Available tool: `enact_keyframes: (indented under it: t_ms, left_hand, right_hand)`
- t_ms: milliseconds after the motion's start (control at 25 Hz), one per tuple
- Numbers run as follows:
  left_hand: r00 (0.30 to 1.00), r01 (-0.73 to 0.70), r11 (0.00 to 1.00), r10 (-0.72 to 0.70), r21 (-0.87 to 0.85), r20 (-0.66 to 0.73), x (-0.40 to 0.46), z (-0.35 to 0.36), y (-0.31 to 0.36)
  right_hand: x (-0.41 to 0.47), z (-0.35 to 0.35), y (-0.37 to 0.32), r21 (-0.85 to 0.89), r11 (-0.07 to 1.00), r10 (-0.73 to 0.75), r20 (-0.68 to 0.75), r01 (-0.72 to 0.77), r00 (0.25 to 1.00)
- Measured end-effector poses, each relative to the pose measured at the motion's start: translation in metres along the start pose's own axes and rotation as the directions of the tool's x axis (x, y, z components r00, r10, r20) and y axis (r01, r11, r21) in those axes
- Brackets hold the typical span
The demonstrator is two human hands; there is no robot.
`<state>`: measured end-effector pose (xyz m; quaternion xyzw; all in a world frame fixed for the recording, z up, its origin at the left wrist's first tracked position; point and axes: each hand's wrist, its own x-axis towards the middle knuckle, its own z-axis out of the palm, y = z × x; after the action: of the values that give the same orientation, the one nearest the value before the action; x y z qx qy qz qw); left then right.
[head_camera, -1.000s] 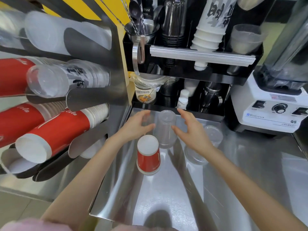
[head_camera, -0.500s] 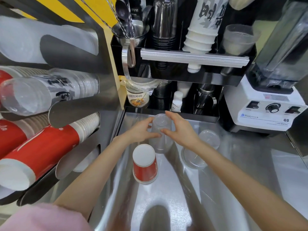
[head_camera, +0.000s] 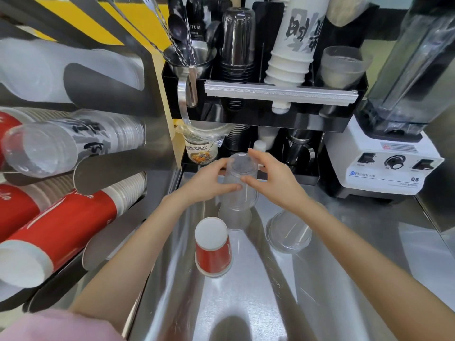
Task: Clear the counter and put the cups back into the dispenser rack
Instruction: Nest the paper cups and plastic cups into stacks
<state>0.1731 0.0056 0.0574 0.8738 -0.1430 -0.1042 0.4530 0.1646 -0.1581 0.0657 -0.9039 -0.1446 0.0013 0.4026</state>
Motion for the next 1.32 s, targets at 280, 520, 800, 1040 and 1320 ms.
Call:
enact_keyframes:
  t_ms: [280, 520, 800, 1040, 1320]
  left_hand:
    - [0.98, -0.142, 0.988, 0.149, 0.06, -0.136, -0.029, 0.002, 0.042]
    - [0.974, -0.173, 0.985, 0.173, 0.014, -0.144, -0.067, 0.037, 0.055]
    - [0.996, -0.061, 0.998, 0.06, -0.016, -0.066, -0.088, 0.086, 0.035]
    - [0.998, 0.043, 0.999, -0.044, 0.024, 0.046, -0.097, 0.126, 0.007]
    - [0.987, 0.129, 0.988, -0.136, 0.085, 0.09, -0.098, 0.15, -0.01]
  right_hand:
    - [-0.039, -0.036, -0.032, 0.054, 0.994, -0.082, -0.136, 0.09, 0.987]
    - [-0.088, -0.046, -0.026, 0.128, 0.985, -0.096, -0.137, 0.114, 0.986]
    - [-0.128, -0.032, 0.01, 0.101, 0.993, -0.057, -0.065, 0.063, 0.996]
    - [-0.154, -0.003, 0.049, 0.072, 0.997, 0.041, 0.016, -0.042, 0.999]
    - [-0.166, 0.011, 0.067, 0.067, 0.988, 0.134, 0.075, -0.139, 0.988]
